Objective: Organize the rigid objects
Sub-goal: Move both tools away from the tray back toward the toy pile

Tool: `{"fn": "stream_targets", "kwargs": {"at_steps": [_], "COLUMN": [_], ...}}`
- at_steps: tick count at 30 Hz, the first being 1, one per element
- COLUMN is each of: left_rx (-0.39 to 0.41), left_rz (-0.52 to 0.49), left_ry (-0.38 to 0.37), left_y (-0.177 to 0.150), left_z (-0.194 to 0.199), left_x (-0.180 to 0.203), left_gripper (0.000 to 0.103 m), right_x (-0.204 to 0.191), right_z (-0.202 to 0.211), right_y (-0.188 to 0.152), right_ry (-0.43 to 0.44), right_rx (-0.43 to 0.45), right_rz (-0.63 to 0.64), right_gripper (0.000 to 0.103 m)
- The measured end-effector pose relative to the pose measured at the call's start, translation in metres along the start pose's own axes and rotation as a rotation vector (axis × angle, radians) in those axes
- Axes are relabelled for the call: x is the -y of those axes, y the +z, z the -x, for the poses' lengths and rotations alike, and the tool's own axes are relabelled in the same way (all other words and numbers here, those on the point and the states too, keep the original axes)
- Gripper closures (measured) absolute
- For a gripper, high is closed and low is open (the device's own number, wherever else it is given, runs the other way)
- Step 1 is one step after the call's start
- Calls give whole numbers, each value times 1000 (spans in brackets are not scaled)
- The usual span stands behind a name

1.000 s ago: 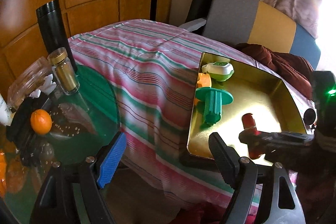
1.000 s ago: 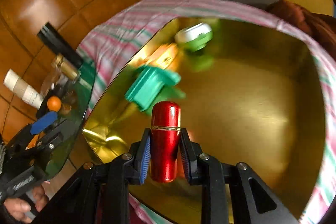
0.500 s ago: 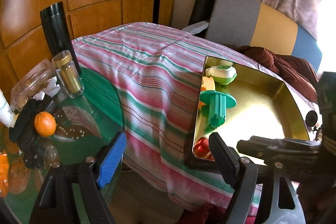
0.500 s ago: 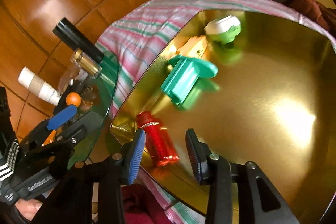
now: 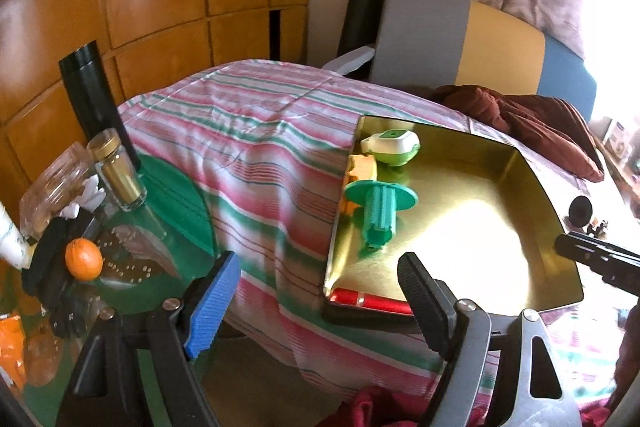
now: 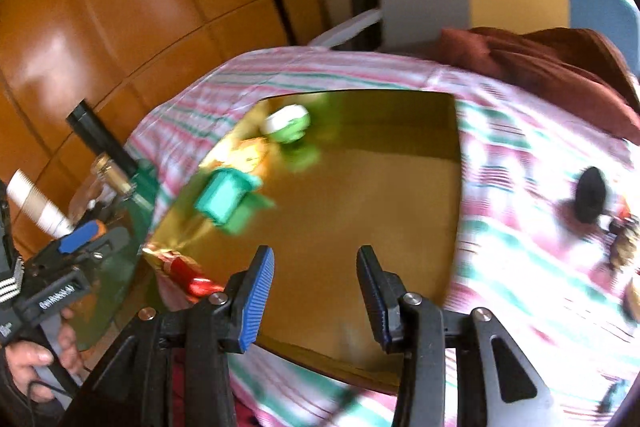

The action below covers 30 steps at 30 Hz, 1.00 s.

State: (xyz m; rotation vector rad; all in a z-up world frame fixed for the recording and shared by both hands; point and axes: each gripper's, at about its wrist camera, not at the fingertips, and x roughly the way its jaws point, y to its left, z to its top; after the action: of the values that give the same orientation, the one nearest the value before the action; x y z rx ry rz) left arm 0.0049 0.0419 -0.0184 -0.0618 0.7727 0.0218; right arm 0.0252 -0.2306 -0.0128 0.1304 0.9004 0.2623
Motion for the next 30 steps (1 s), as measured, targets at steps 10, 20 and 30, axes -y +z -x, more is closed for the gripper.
{"fn": "stream_targets", "kwargs": {"at_steps": [10,20,30], "left_rx": [6,2,16], "left_rz": [-86,-171,-261], "left_ry": [-44,-103,-182], "left_y": [3,5,10], "left_z": [4,6,14], "left_x": [35,72,115], "left_gripper": [22,21,21], "right_x": [110,195,312], "right_z": [58,106,148], "right_y": [-16,-30,-75], "right_ry": [-183,-341,-575], "right_rx": [68,112,176], "right_rz": [-188,-333,-686], "right_gripper": [60,59,59]}}
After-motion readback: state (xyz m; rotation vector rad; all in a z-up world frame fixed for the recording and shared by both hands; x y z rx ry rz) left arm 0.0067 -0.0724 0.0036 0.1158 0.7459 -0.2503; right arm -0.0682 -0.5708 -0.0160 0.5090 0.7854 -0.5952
